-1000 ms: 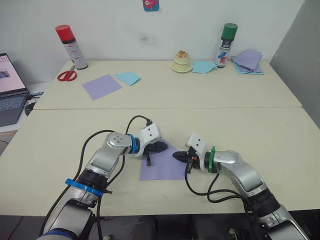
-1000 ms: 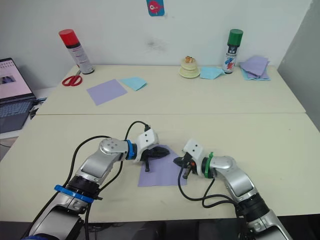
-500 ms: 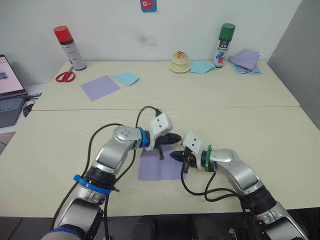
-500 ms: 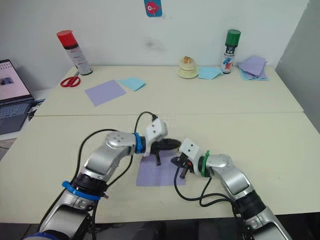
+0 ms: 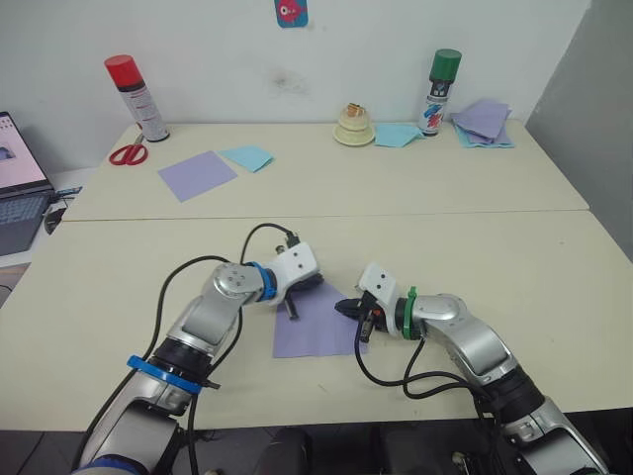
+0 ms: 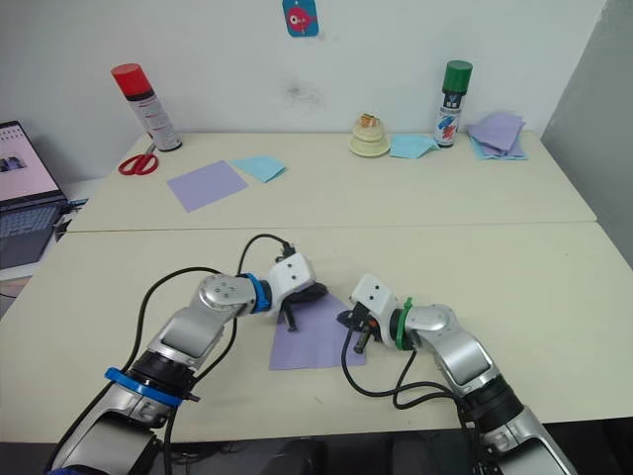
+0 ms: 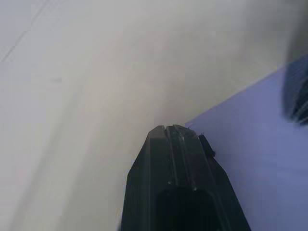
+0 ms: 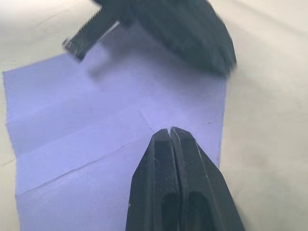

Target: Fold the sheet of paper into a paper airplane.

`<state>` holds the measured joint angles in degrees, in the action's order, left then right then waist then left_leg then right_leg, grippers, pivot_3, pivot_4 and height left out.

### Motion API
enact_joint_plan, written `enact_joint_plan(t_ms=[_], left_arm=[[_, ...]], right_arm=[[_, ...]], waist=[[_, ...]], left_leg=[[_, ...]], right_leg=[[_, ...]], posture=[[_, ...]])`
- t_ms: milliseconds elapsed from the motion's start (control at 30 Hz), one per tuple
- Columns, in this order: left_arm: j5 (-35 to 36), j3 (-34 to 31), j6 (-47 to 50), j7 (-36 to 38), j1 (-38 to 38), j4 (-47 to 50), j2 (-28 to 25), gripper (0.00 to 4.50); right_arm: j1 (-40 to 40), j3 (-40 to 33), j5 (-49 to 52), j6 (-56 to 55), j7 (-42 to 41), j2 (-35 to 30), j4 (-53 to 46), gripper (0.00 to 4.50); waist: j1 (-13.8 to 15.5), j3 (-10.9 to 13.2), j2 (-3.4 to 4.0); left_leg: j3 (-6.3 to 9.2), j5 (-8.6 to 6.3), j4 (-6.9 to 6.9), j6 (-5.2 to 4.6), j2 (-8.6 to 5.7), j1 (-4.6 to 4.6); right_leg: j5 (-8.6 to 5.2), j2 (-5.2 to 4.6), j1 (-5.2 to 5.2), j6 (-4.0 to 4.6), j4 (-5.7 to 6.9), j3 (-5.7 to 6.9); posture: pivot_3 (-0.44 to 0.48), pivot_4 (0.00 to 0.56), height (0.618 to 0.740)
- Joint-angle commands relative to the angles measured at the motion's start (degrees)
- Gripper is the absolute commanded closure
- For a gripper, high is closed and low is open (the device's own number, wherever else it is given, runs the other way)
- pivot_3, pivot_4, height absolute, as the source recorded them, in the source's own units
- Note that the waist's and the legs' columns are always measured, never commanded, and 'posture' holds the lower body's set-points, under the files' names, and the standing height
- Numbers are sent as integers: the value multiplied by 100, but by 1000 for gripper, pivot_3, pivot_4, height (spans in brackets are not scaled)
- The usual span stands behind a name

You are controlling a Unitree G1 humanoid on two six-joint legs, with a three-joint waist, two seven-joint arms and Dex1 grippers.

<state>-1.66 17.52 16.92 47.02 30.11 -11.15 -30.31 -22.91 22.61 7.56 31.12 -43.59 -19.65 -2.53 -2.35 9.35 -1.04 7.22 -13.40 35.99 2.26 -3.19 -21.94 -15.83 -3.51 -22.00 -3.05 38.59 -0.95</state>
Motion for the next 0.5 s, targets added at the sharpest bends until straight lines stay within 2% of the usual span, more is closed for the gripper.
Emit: enact_joint_plan(t_ms=[33, 167, 267, 367, 500], left_arm=[[7, -378, -148, -222, 63, -545, -52, 4500], [748, -1259, -83, -374, 283, -534, 168, 4500], [1533, -2068, 491, -314, 207, -225, 119, 4500], [2199, -2564, 1182, -53, -261, 382, -68, 3759], [2975, -2882, 2128, 99, -1148, 1335, -179, 2563]], right_arm=[[-14, 93, -129, 176, 60, 32, 110, 4468], [-68, 127, -153, 171, 93, 143, 212, 4468], [-196, 140, -171, 125, 95, 275, 344, 4468], [-359, 142, -200, 72, 60, 388, 482, 4500], [-507, 148, -240, -20, -1, 465, 638, 4500]], waist=[[0, -1, -1], [-15, 0, -2], [-45, 1, -3], [-106, 1, -3], [-101, 1, -2]], left_leg=[[0, 0, 0, 0, 0, 0], [0, 0, 1, 0, 2, -2], [2, 0, 1, 0, 8, -9], [1, 0, -1, 1, 11, -8], [6, 0, -4, 1, 8, -6]], right_leg=[[-1, 0, 1, -1, 0, 0], [0, 1, -4, 0, 4, -1], [2, 6, -12, 4, 5, 1], [3, 9, -16, 5, 5, -3], [2, 10, -18, 7, 4, -13]], posture=[[0, 150, 740], [0, 150, 740], [0, 150, 740], [0, 150, 740], [0, 150, 740]])
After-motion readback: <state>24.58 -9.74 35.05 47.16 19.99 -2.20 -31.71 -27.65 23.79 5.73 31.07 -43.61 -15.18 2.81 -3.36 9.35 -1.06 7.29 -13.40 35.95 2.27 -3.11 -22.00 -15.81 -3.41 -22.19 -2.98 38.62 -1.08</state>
